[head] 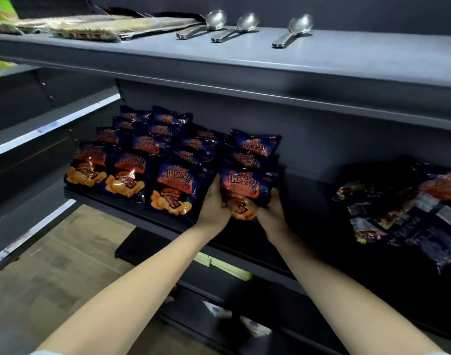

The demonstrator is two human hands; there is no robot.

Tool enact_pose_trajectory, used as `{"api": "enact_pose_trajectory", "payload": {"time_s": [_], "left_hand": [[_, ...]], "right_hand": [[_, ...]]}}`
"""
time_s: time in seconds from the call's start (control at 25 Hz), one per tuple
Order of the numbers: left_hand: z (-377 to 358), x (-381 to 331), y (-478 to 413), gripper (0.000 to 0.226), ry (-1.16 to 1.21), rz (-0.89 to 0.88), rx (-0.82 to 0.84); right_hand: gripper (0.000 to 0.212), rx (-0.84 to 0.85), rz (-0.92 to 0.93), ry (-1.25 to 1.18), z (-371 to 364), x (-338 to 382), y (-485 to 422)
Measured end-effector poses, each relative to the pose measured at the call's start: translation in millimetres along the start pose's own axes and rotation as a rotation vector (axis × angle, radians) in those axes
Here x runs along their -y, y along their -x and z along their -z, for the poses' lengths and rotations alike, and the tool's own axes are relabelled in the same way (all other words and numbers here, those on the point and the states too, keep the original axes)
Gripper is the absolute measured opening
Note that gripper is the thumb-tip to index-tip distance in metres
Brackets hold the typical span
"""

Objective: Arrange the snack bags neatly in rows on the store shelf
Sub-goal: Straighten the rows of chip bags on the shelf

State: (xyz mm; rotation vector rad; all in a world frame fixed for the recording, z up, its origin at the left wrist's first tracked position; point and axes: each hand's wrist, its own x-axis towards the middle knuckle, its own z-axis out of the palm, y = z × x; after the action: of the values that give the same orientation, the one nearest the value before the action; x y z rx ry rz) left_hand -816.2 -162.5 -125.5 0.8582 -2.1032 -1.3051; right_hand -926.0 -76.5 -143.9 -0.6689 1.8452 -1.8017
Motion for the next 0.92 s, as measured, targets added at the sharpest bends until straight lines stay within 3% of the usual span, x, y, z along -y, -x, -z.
{"api": "enact_pose_trajectory", "payload": {"time_s": [0.28, 0.6, 0.92], "left_hand": [[-5, 11, -4, 0.073, -0.056, -0.035, -0.061], [-6, 26, 9, 0.069, -0.01, -0.033, -0.095], [-6, 29, 9, 0.072, -0.049, -0.117, -0.084]], "right_hand": [[0.073, -0.14, -0.004, 0.039, -10, -4, 8], [0.087, -0.259, 0.175, 0.202, -19, -6, 24], [0.075, -0.134, 0.352, 0.486, -26, -8, 25]]}}
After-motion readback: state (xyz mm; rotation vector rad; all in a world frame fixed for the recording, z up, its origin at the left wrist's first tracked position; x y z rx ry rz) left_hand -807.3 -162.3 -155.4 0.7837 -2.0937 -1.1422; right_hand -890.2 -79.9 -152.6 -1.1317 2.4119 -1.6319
